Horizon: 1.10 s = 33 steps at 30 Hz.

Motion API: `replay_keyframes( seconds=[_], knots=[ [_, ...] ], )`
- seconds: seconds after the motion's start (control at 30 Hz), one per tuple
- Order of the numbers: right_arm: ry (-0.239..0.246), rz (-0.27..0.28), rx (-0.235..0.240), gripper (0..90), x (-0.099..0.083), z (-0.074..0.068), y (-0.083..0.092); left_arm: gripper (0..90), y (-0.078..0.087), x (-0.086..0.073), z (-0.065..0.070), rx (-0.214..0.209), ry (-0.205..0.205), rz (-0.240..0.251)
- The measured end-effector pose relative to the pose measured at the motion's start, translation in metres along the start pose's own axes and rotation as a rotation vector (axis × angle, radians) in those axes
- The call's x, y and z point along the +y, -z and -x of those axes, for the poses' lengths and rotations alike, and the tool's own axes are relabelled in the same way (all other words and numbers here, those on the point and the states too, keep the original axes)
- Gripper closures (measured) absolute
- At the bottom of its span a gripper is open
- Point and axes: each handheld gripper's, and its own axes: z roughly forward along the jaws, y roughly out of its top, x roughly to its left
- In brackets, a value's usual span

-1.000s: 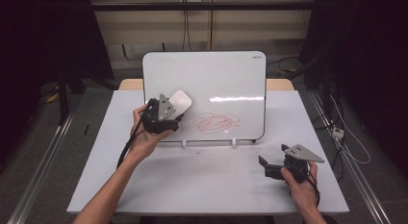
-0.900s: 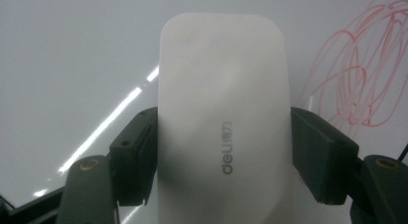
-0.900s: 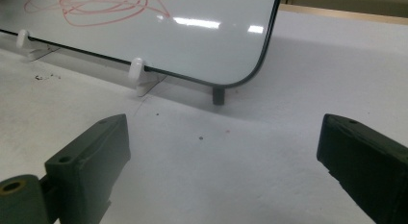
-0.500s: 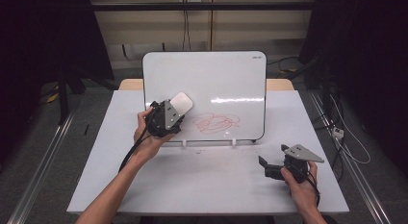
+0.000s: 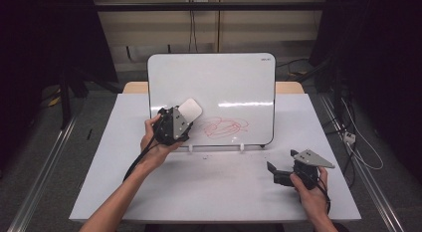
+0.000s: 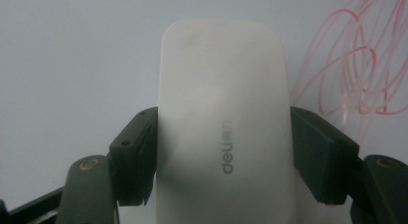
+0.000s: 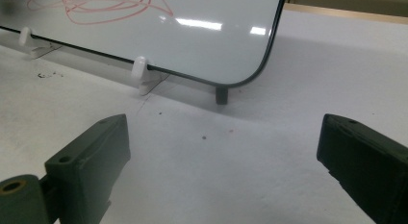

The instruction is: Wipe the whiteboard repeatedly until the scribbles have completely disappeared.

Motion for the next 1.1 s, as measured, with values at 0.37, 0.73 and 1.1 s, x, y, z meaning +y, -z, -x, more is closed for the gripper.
replay_keyframes(
  seconds=[0.37,0.73,1.1],
  knots=[
    [0.003,0.001,0.0,4.5,0.0,0.0,0.0,31.0,0.0,0.001,0.019,-0.005,-0.039,-0.016],
    [0.0,0.003,-0.004,4.5,0.0,0.001,0.001,31.1,-0.002,0.006,0.008,-0.014,-0.011,-0.025],
    [-0.003,0.001,-0.002,4.5,0.0,0.001,0.001,31.1,-0.004,0.016,-0.03,0.021,0.055,-0.025]
  ],
)
